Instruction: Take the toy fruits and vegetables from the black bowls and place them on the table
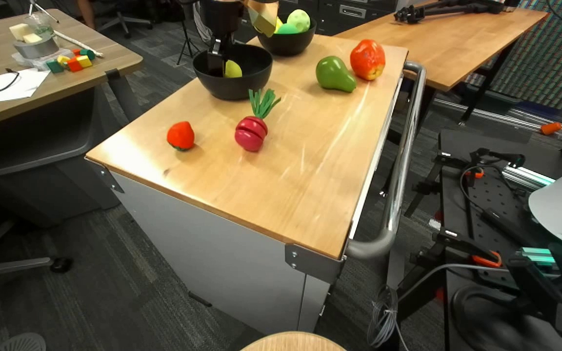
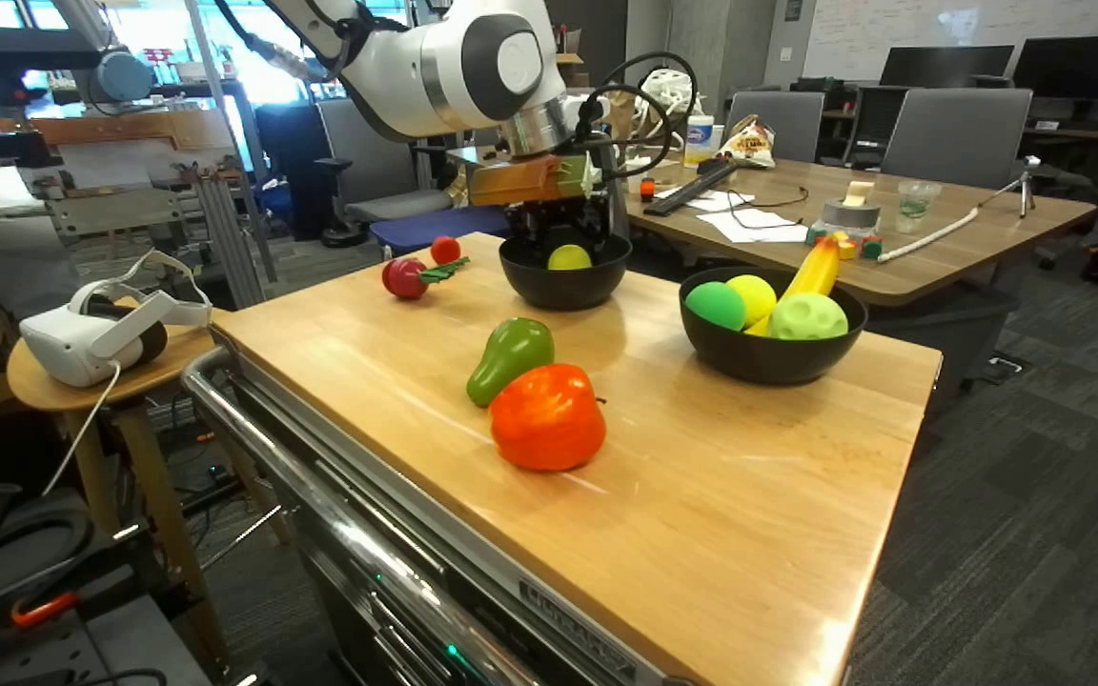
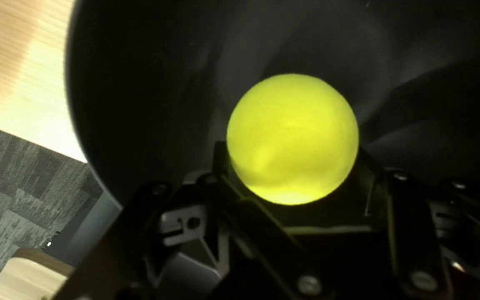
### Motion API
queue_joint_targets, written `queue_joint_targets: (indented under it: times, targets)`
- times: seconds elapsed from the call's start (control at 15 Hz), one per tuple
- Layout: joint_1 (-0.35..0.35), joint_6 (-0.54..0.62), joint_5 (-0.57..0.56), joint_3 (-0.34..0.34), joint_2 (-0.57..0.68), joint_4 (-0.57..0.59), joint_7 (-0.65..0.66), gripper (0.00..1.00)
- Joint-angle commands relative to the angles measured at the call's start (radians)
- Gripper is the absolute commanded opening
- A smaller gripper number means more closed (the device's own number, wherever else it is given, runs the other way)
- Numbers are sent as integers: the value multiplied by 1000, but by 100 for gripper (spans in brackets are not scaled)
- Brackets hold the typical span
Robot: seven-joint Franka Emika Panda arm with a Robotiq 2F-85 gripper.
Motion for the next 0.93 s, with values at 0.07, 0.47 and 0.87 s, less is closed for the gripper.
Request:
queue_joint_targets:
  times: [0.07,0.47,0.87]
  targets:
    - [12,7,-27,-21,-11,-7,8,35]
    - [17,-5,-30,-26,-29,4,15,25]
    - [61,-90,-60,7,-146,14,-8,25]
